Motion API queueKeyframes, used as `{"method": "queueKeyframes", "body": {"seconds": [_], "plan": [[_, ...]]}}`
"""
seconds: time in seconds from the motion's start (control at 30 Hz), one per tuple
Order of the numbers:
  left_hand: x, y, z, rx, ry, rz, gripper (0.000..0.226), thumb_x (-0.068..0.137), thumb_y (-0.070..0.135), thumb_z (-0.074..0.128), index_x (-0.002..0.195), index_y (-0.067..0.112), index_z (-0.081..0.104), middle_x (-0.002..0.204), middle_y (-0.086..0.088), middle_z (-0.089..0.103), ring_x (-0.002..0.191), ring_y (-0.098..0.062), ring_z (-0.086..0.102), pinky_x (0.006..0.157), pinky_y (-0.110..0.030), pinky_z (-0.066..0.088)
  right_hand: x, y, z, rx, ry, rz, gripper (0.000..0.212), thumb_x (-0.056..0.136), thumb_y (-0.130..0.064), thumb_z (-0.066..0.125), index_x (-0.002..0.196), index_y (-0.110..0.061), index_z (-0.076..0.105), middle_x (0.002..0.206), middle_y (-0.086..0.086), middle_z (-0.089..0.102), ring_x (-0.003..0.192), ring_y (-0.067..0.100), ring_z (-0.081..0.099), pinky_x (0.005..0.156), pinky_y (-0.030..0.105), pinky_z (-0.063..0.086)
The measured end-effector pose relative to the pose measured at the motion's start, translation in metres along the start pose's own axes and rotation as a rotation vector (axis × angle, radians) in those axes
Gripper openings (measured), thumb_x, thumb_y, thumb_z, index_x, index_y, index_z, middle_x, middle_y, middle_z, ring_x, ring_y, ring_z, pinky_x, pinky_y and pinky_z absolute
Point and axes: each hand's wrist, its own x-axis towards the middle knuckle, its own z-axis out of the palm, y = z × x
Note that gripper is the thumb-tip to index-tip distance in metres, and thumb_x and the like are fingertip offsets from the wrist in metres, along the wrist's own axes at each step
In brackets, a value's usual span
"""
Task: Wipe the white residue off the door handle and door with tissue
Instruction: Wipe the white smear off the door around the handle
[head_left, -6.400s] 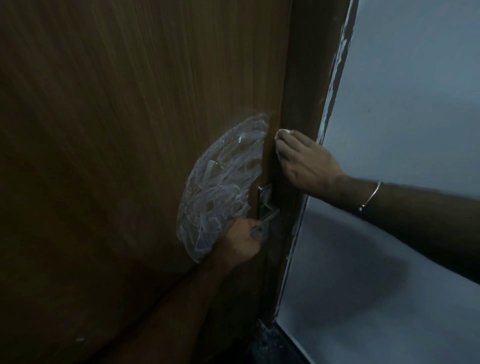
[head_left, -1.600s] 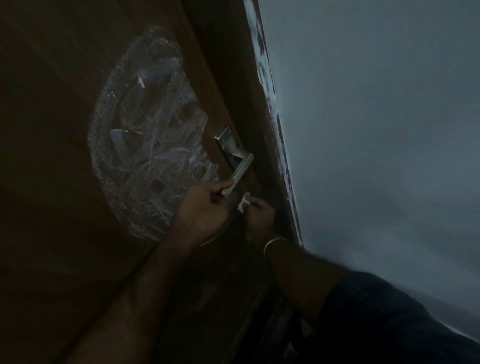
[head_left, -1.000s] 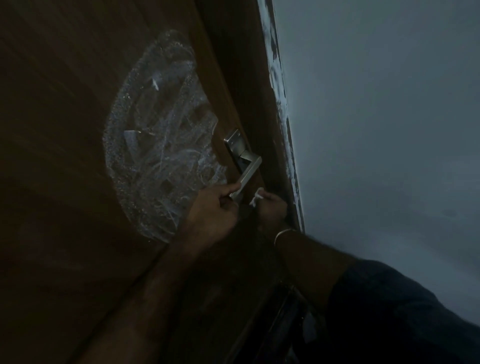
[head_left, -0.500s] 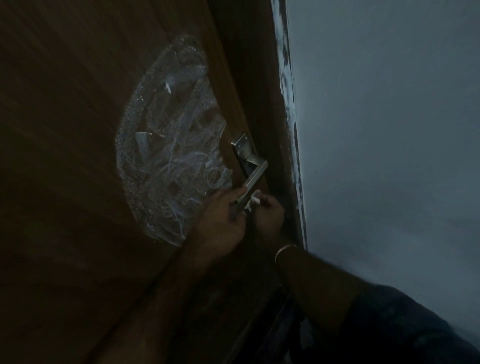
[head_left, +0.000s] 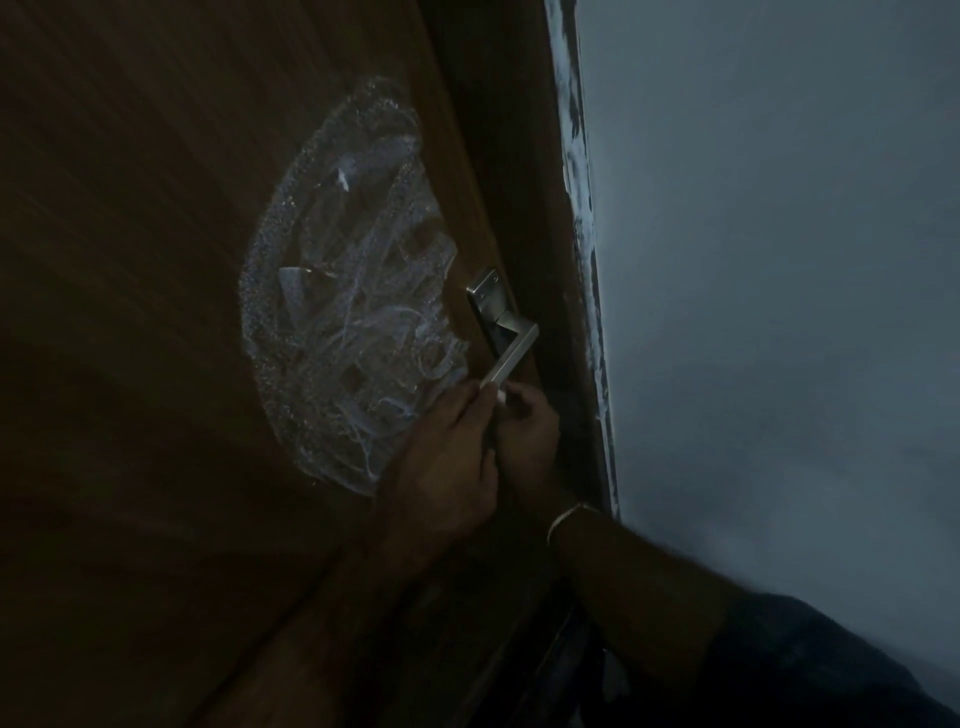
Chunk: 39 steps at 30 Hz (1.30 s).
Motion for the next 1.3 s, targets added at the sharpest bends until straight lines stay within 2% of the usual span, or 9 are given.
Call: {"method": "queueKeyframes", "body": {"seconds": [0.17,0.33,0.47,0.6,0.73,0.83,0.9,1.03,1.3], "plan": [[-0.006,-0.002,0.006,0.095,-0.079,0.017,0.072,0.097,0.038,0.042,0.157,0.019,0.006,0.166,-0.002,0.004,0.152,-0.015,0.001,0.111,-0.024,-0.017,-0.002,0.002,-0.008,-0.073,-0.062,0.059,0.019,0.089,-0.010,0.068,0.107,-0.006,0.069,0.111,0.010,0.069,0.104,0.023,0.065,0.095,0.044,0.053],[-0.013,-0.011,0.004,0.172,-0.098,0.035,0.078,0.091,0.044,0.038,0.156,0.023,0.002,0.166,0.001,-0.002,0.151,-0.015,-0.011,0.119,-0.040,-0.008,-0.014,-0.001,-0.008,-0.158,-0.127,-0.060,0.018,0.089,-0.005,0.066,0.106,-0.006,0.069,0.109,0.010,0.068,0.102,0.021,0.065,0.088,0.026,0.053],[-0.028,-0.011,0.002,0.144,-0.030,0.000,0.073,0.086,0.047,0.022,0.154,0.021,0.021,0.164,0.000,0.015,0.150,-0.017,-0.001,0.119,-0.046,0.000,-0.003,-0.005,-0.008,-0.111,-0.027,0.074,0.019,0.088,-0.003,0.066,0.107,-0.003,0.069,0.111,0.011,0.068,0.104,0.023,0.064,0.095,0.036,0.052],[-0.045,-0.013,0.009,0.145,-0.019,-0.063,0.067,0.088,0.029,0.048,0.152,0.016,0.031,0.162,-0.005,0.022,0.152,-0.024,0.007,0.119,-0.051,0.006,-0.019,0.005,-0.007,-0.149,-0.103,-0.004,0.020,0.085,-0.005,0.071,0.105,-0.003,0.069,0.110,0.010,0.068,0.101,0.020,0.065,0.093,0.034,0.053],[-0.059,-0.012,0.013,0.199,-0.040,-0.085,0.070,0.087,0.031,0.044,0.153,0.016,0.029,0.164,-0.002,0.015,0.151,-0.021,-0.004,0.118,-0.047,-0.003,-0.008,0.002,-0.007,-0.101,-0.026,0.076,0.023,0.085,-0.001,0.069,0.108,-0.002,0.068,0.109,0.011,0.070,0.102,0.022,0.066,0.091,0.036,0.055],[-0.064,-0.015,0.017,0.225,-0.039,-0.121,0.073,0.088,0.030,0.050,0.156,0.018,0.023,0.166,-0.001,0.007,0.151,-0.020,-0.009,0.118,-0.046,-0.008,-0.018,0.003,-0.005,-0.168,-0.095,0.021,0.027,0.085,-0.009,0.071,0.110,-0.012,0.066,0.105,-0.002,0.069,0.096,0.009,0.065,0.077,0.018,0.051],[-0.065,-0.014,0.017,0.225,-0.030,-0.138,0.073,0.088,0.029,0.053,0.155,0.017,0.026,0.165,-0.002,0.010,0.152,-0.022,-0.004,0.119,-0.047,-0.005,-0.020,0.004,-0.008,-0.170,-0.117,0.040,0.027,0.084,-0.009,0.072,0.111,-0.013,0.065,0.104,-0.003,0.069,0.096,0.008,0.065,0.074,0.015,0.048],[-0.069,-0.014,0.015,0.251,0.018,-0.149,0.072,0.082,0.025,0.059,0.150,0.013,0.038,0.162,-0.007,0.022,0.151,-0.028,0.011,0.118,-0.052,0.006,-0.021,-0.009,-0.001,-0.133,-0.066,0.055,0.021,0.086,-0.006,0.070,0.107,-0.005,0.068,0.107,0.008,0.070,0.099,0.018,0.066,0.087,0.030,0.055],[-0.082,-0.018,0.016,0.283,0.126,-0.219,0.074,0.082,0.026,0.058,0.151,0.014,0.034,0.165,-0.005,0.010,0.153,-0.027,0.002,0.118,-0.056,0.006,-0.029,-0.021,0.001,-0.240,-0.074,-0.151,0.019,0.088,-0.007,0.069,0.106,-0.005,0.069,0.112,0.005,0.062,0.096,0.009,0.059,0.082,0.011,0.050]]}}
